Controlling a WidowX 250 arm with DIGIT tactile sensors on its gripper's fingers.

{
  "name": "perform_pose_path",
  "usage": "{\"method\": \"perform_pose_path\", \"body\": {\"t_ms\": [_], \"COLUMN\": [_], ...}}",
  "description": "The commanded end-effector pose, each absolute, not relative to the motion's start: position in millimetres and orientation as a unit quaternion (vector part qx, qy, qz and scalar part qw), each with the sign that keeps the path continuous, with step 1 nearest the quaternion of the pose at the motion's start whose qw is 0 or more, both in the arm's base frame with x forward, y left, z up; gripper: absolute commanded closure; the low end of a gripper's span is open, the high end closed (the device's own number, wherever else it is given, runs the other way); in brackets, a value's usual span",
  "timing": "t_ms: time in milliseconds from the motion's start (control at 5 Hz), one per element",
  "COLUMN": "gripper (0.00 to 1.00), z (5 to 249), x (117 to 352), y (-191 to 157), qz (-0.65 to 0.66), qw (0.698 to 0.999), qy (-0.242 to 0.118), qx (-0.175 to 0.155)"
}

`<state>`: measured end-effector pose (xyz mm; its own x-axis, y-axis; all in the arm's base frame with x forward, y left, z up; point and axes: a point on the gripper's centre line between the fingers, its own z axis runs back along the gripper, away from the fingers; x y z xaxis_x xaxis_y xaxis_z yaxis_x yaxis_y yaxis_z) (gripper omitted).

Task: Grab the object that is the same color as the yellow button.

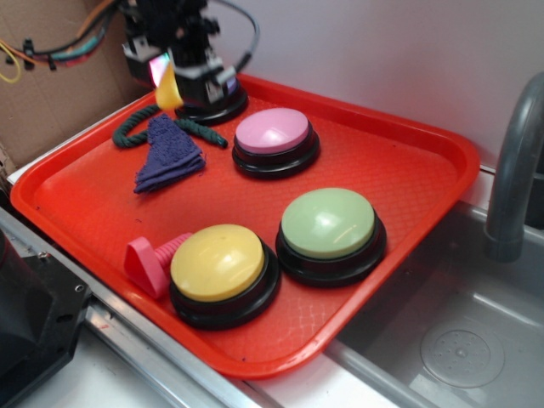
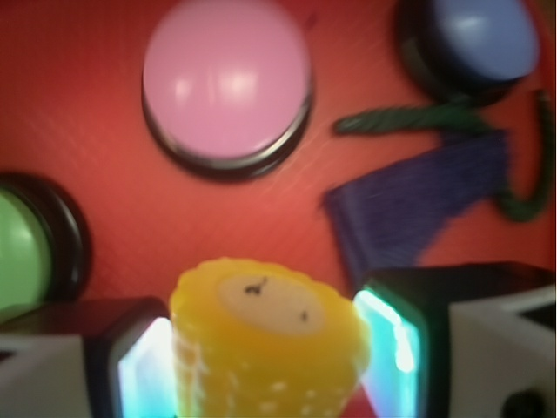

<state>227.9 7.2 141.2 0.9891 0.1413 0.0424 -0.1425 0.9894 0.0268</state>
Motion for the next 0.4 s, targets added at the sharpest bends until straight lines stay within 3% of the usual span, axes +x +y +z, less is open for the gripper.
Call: {"method": "perform_pose_path", "body": {"t_ms": [0,200], "gripper": [1.0,1.0], "z": [188.7,183.4], "x": [225.3,225.6], "y": [31.3,32.1], "qz": [0.137,0.163], "qw": [0.983,0.98], "qy": [-0.123,-0.115], "qx": [0.009,0.012]}}
